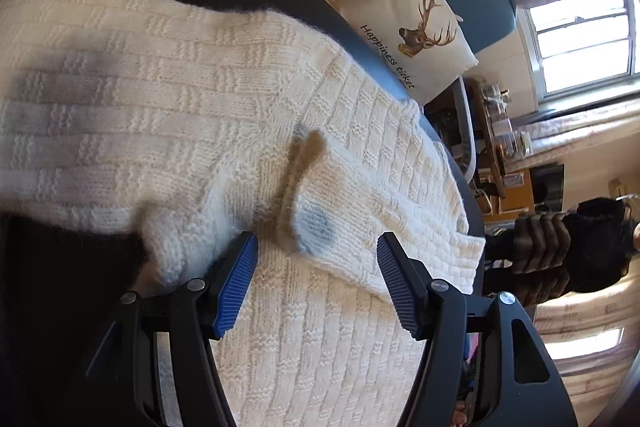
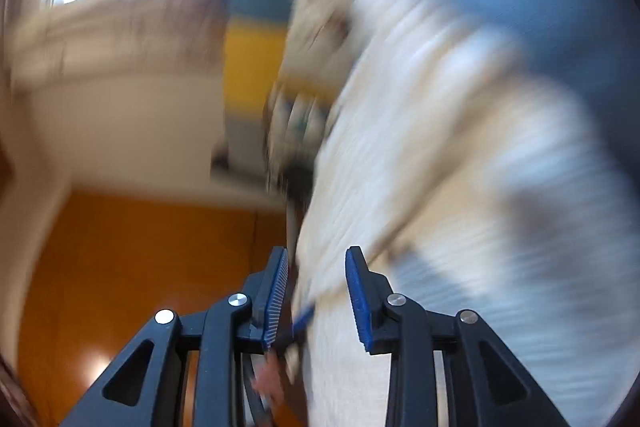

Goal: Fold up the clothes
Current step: 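Fold the held sleeve across the sweater body with the right tool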

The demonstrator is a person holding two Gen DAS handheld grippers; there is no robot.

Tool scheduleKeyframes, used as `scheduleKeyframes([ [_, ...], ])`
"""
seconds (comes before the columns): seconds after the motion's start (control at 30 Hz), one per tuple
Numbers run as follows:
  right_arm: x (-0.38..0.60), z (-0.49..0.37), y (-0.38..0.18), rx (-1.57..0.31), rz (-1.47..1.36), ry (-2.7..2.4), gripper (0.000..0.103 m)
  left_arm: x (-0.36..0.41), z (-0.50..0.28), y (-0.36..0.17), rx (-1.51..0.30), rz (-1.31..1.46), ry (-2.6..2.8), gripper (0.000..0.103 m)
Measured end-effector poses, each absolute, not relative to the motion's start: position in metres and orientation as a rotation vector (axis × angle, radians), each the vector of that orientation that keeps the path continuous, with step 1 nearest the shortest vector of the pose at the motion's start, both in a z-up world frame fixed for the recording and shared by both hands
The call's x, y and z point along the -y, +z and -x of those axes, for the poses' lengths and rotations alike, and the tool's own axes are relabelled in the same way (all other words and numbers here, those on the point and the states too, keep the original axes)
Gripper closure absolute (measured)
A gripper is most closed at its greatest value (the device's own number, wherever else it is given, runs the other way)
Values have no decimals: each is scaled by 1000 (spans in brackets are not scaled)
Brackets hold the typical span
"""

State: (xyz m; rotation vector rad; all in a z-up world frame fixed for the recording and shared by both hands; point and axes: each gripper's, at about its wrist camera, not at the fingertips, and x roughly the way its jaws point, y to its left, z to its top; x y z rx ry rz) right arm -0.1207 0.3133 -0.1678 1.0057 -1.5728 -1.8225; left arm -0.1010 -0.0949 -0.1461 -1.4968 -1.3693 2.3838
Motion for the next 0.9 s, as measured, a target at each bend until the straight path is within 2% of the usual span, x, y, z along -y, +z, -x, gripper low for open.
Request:
scheduleKeyframes([
  [0.07,-349,115,-183,1749,-949,-1810,72,94,99,-146,1428,1483,2375,38],
  [0.13,-366,114,-189,1825,-898,-1801,72,92,97,-146,1470,1466,2371,38],
  [0.5,-365,131,-199,1966,-956,-1744,71,82,103,-149,1560,1472,2350,38],
  [0.9,-347,158,-173,1756,-934,-1905,70,79,107,-157,1789,1438,2259,38],
])
